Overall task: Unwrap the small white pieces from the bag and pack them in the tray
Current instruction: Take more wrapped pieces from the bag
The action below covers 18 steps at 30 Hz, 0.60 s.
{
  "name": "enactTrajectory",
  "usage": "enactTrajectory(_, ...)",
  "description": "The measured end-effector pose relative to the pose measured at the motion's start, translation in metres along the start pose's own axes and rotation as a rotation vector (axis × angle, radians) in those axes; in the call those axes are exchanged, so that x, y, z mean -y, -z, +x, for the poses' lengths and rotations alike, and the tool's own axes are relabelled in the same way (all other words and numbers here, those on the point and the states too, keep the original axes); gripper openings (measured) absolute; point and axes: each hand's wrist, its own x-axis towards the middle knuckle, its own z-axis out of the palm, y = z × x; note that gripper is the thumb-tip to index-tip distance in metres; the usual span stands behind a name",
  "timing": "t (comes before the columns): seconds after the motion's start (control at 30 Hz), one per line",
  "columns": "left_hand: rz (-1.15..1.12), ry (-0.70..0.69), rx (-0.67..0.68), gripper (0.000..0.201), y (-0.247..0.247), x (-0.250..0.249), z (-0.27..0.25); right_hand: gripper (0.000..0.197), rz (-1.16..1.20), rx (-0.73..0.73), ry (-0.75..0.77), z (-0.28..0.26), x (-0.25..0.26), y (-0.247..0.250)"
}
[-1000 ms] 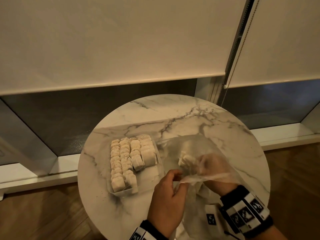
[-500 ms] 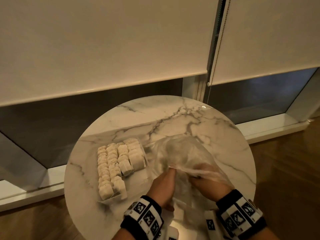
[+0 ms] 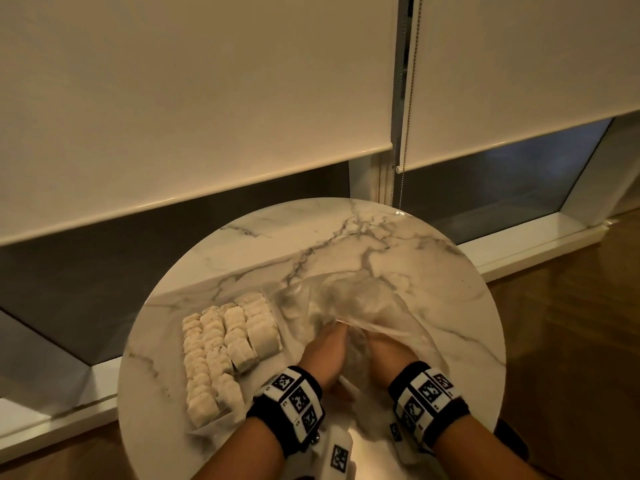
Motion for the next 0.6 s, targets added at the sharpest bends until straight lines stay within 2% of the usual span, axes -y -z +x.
enactTrajectory(0.1, -0.014, -0.077, 0.070, 0.063, 0.000, 0.001, 0.022, 0.034, -0.007, -0.121, 0.105, 0.014, -0.005, 0.000)
enactTrajectory(0.17, -0.110, -0.105, 0.046, 0.067, 0.001, 0.017, 0.055, 0.024, 0.097, -0.319, 0.076, 0.029, -0.014, 0.002)
enactTrajectory(0.2, -0.130, -0.105, 0.031, 0.068, 0.003, 0.021, 0.065, 0.020, 0.163, -0.300, 0.078, 0.035, -0.019, 0.003)
enactTrajectory(0.23, -0.146, -0.092, 0.007, 0.073, 0.005, 0.013, 0.058, 0.017, 0.190, -0.233, 0.045, 0.041, -0.021, 0.008)
enactTrajectory(0.33, -0.162, -0.111, -0.032, 0.091, 0.010, -0.013, 0.024, 0.015, 0.297, -0.202, -0.050, 0.046, -0.021, 0.025)
enactTrajectory(0.43, -0.119, -0.134, 0.004, 0.076, 0.006, -0.011, 0.015, 0.013, 0.356, -0.298, -0.112, 0.038, -0.026, 0.040)
enactTrajectory(0.5, -0.079, -0.147, -0.003, 0.067, 0.000, -0.003, 0.014, 0.005, 0.376, -0.313, -0.110, 0.033, -0.030, 0.039)
enactTrajectory(0.6, -0.026, -0.197, -0.013, 0.061, -0.007, 0.008, 0.014, 0.027, 0.383, -0.357, -0.127, 0.025, -0.036, 0.031)
